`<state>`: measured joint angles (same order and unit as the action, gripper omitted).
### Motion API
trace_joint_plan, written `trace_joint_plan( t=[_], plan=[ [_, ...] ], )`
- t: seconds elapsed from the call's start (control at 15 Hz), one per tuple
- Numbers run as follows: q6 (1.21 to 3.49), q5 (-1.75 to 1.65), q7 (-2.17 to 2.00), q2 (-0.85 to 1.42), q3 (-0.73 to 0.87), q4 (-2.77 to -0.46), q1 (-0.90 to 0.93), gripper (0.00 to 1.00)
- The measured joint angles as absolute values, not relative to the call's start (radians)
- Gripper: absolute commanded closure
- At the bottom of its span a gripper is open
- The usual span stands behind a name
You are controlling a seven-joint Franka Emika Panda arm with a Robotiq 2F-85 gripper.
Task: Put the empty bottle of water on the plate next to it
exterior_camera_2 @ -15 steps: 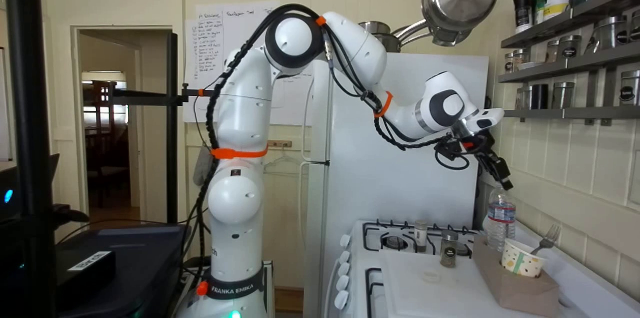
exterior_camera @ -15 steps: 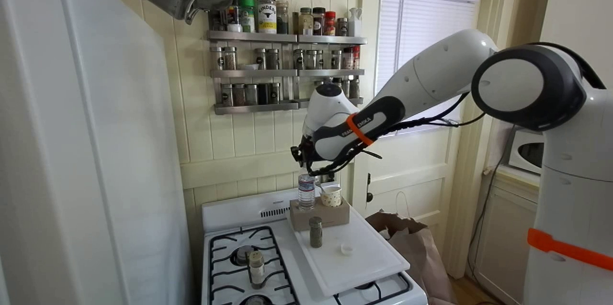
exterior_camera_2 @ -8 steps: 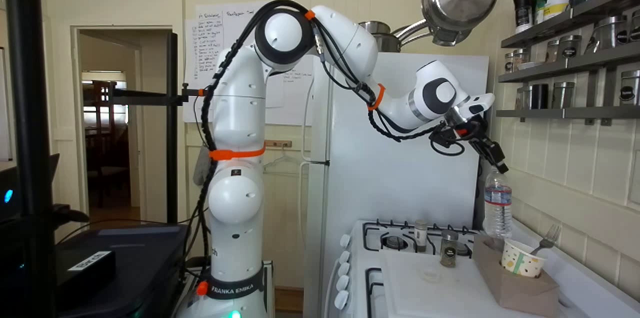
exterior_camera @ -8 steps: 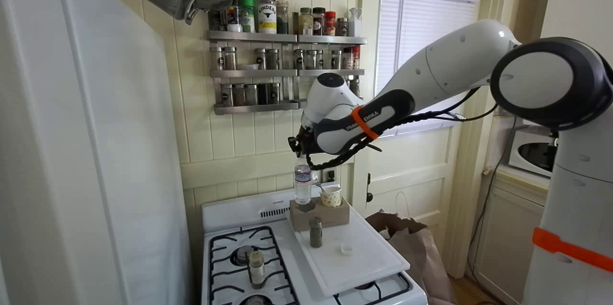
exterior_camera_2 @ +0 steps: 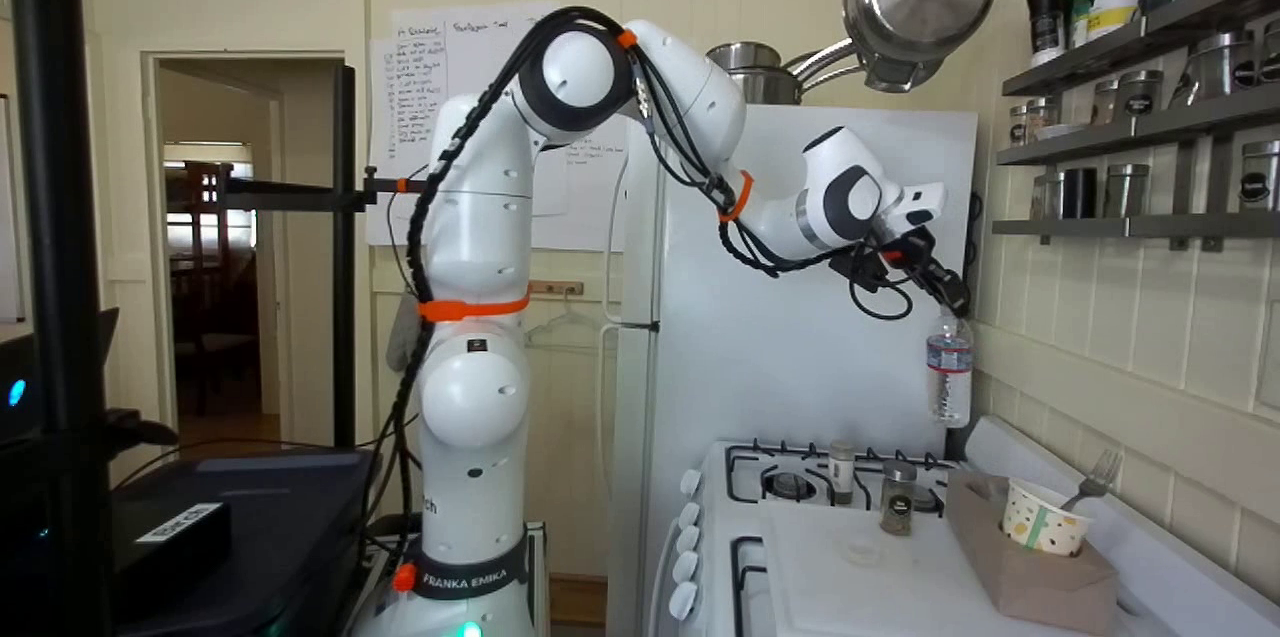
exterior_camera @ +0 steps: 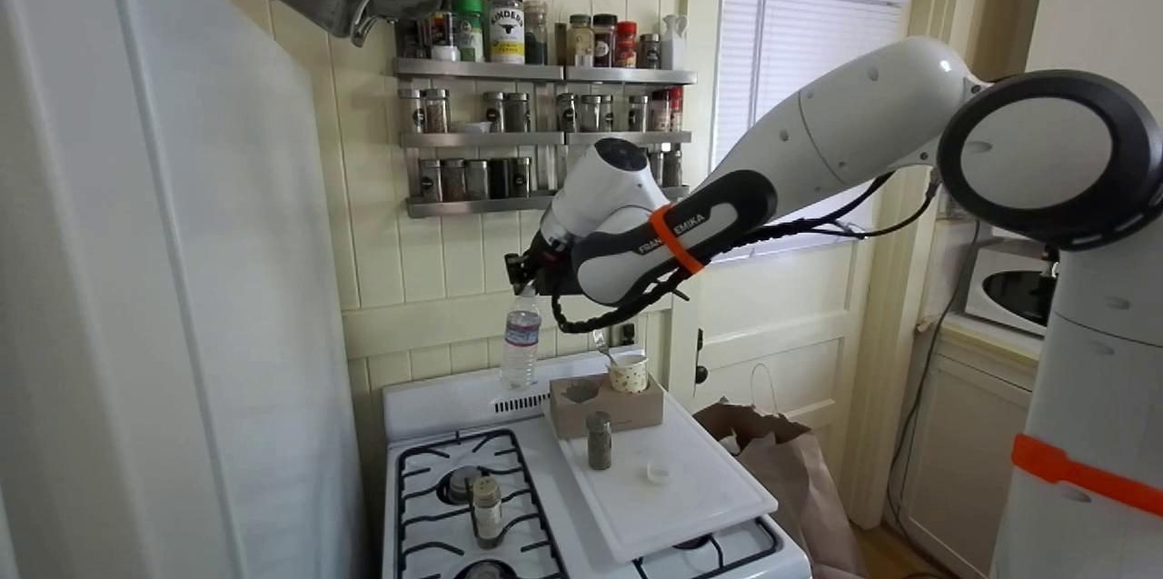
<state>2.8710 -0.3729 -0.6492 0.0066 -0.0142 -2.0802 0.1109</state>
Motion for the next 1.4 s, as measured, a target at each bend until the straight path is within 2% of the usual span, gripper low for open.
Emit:
trace_joint_plan(
  t=[0.13, 0.2, 0.4, 0.47, 1.4],
  plan=[
    [2.906, -0.306, -0.585, 0.049, -0.044, -2.072, 0.13, 0.92],
    [2.911, -0.291, -0.567, 0.073, -0.057, -2.063, 0.137, 0.68],
    [2.912, -0.278, -0.549, 0.137, -0.075, -2.034, 0.141, 0.68],
    [2.912, -0.277, -0.546, 0.146, -0.074, -2.026, 0.14, 0.92],
    [3.023, -0.407, -0.622, 0.335, -0.02, -1.924, 0.181, 0.92]
  ],
)
